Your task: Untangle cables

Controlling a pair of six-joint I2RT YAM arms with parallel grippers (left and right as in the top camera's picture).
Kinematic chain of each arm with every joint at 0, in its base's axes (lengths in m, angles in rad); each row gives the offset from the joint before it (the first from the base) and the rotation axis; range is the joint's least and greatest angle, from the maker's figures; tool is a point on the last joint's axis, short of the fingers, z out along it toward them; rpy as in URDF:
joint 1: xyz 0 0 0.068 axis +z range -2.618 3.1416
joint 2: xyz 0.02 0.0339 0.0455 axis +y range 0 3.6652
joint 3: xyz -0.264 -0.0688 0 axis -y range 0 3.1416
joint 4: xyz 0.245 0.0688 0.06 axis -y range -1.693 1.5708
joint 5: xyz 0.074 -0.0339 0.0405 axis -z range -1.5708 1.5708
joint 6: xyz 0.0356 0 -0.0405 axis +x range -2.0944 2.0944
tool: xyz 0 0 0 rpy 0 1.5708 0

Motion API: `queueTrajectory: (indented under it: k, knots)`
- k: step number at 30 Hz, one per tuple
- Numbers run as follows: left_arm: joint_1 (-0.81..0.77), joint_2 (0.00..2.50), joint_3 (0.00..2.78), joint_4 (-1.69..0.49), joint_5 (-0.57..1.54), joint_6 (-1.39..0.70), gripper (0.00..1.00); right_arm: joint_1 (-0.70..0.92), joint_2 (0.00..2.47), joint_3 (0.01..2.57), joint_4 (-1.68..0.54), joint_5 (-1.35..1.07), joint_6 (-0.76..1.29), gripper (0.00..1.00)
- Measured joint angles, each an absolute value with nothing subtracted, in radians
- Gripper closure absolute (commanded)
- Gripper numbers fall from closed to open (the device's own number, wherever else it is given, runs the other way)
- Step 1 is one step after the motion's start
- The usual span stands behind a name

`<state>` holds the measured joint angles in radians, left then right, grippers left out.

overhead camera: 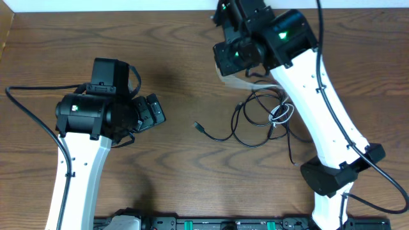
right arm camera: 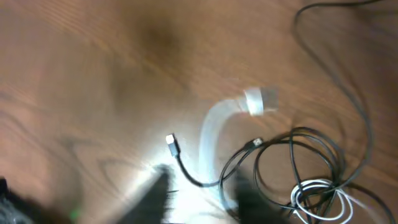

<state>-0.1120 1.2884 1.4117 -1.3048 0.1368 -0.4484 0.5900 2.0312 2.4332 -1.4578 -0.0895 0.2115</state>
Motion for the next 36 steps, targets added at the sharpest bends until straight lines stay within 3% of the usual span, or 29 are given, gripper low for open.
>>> queueTrajectory:
  k: [4,12,22,24,29,36]
  knots:
    - [-0.112,1.288,1.412,-1.305,0.137,-0.448,0.02,0.596,2.038,2.386,-1.451,-0.091,0.195,0.01]
    - [-0.112,1.288,1.412,-1.305,0.137,-0.448,0.02,0.568,2.042,2.336,-1.546,0.077,0.194,0.01]
    - [-0.112,1.288,1.412,-1.305,0.137,-0.448,0.02,0.295,2.042,2.255,-1.628,0.096,0.26,0.01]
    - [-0.112,1.288,1.412,-1.304,0.137,-0.449,0.02,0.249,2.042,2.201,-1.629,0.054,0.264,0.03]
    - [-0.112,1.288,1.412,-1.304,0.137,-0.449,0.02,0.212,2.043,2.03,-1.591,-0.015,0.273,0.23]
    - [-0.112,1.288,1.412,-1.304,0.137,-0.448,0.02,0.228,2.045,1.799,-1.457,-0.053,0.281,0.31]
